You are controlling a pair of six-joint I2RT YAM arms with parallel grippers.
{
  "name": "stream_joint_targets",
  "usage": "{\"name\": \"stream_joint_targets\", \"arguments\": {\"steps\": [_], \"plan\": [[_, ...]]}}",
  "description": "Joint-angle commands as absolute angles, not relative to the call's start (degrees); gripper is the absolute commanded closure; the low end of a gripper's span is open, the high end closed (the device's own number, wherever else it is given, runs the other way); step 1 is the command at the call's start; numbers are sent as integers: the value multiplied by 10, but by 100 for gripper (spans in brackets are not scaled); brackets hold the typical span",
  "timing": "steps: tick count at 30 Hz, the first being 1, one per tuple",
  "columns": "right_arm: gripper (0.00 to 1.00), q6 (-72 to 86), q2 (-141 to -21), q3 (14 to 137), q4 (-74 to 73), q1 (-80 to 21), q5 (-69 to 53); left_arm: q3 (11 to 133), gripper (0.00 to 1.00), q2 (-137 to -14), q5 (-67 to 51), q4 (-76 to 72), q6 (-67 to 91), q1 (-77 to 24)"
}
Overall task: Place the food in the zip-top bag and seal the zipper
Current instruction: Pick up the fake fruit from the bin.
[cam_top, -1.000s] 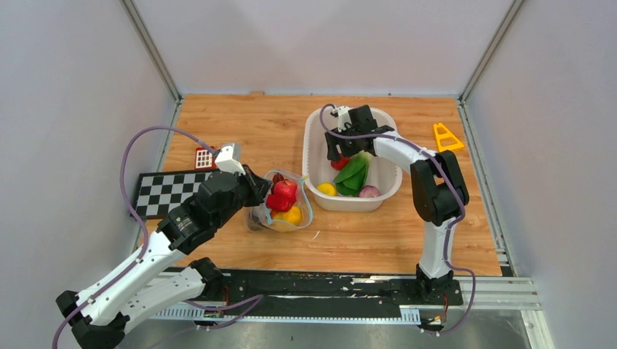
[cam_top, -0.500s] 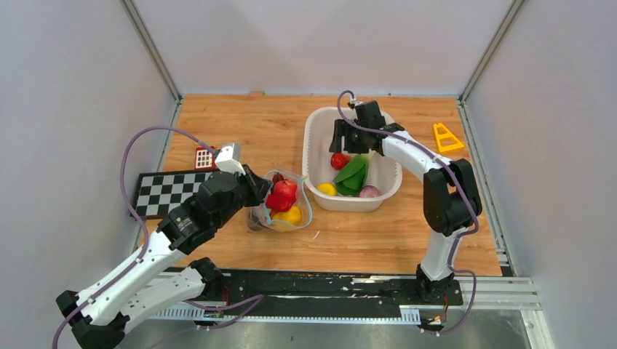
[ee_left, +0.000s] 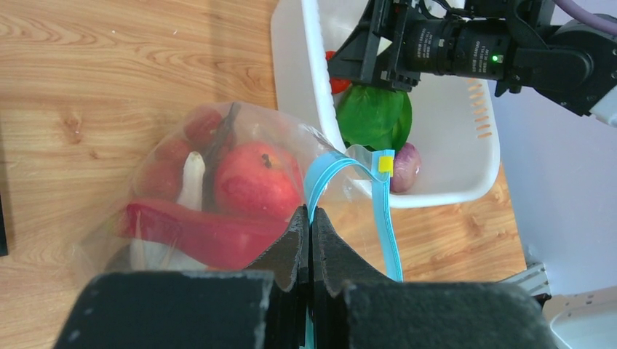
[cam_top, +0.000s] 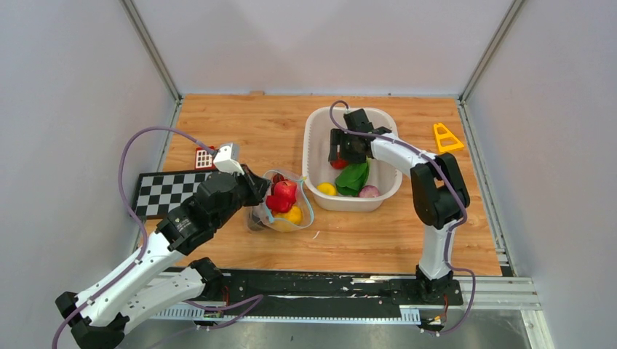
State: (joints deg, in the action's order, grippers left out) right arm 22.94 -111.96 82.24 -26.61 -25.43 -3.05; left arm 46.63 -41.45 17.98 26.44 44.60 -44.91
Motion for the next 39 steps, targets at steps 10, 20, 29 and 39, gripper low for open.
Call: {"name": "stream_joint_targets", "arguments": {"steps": [10,20,29,39], "plan": [[38,208,-1194,909,-237,-232,-51,472,98,-379,193,268,450,-449],[45,-16,-1179,918,-270,-239,-123,474,98,-394,180,257,447,-449],[30,-46,-1174,919,-309,-240,-84,472,98,-405,172,245,447,-449],[65,-16,-1091,866,-245,-240,-117,474,98,-409,173,245,446,-449]]}}
